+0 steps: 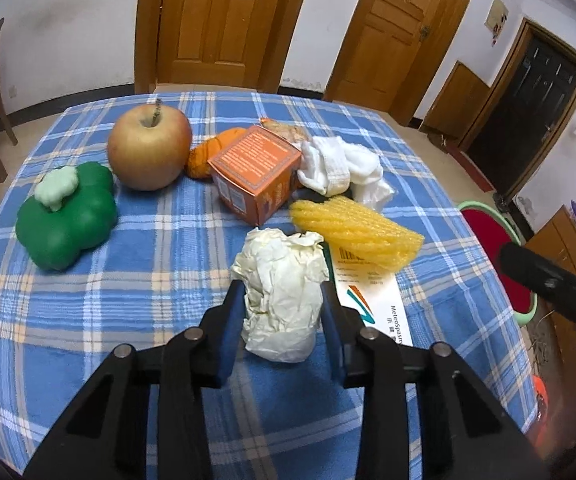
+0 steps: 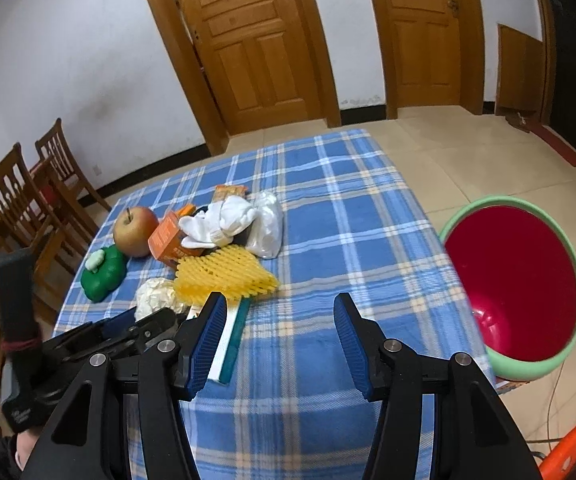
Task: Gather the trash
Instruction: 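Grasp another crumpled white paper with the left tool while the right tool grasps a yellow foam net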
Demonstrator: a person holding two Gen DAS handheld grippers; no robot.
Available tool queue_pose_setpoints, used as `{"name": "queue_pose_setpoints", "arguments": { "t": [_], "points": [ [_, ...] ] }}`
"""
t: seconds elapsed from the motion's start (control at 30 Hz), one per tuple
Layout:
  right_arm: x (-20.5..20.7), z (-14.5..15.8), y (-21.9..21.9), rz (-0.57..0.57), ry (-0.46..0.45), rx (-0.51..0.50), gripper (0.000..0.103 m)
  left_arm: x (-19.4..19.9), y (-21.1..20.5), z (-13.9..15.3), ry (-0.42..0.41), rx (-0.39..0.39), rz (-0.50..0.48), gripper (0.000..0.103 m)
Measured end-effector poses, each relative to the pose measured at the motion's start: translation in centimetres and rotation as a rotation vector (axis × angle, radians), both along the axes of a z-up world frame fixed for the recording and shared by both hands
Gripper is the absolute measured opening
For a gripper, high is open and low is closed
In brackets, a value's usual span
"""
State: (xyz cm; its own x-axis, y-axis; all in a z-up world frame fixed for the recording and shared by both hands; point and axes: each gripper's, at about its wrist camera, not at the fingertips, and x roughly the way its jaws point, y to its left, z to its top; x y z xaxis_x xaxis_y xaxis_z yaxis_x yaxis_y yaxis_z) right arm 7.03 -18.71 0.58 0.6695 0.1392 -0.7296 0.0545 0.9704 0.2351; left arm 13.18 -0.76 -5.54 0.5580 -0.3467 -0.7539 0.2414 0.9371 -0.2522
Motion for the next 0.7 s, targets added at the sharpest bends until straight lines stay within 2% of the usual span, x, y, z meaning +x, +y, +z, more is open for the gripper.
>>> {"name": "queue_pose_setpoints", "arguments": {
  "t": [0.23,0.63,0.7],
  "points": [
    [2.9,-2.0,1.8,-0.003,0.048,-0.009,0.057,-0.1,2.5,0.5,-0.025,-0.015,0.06,0.037],
    [7.1,-4.9,3.3,-0.026,0.122,0.037,0.057,0.5,3.4,-1.2,0.005,-0.088,0.03,0.037],
    [7.4,-5.4,3.7,-0.019,0.132,0.021,0.053,0.5,3.5,-1.3,0.004,-0.095,0.032,0.037]
  ]
}}
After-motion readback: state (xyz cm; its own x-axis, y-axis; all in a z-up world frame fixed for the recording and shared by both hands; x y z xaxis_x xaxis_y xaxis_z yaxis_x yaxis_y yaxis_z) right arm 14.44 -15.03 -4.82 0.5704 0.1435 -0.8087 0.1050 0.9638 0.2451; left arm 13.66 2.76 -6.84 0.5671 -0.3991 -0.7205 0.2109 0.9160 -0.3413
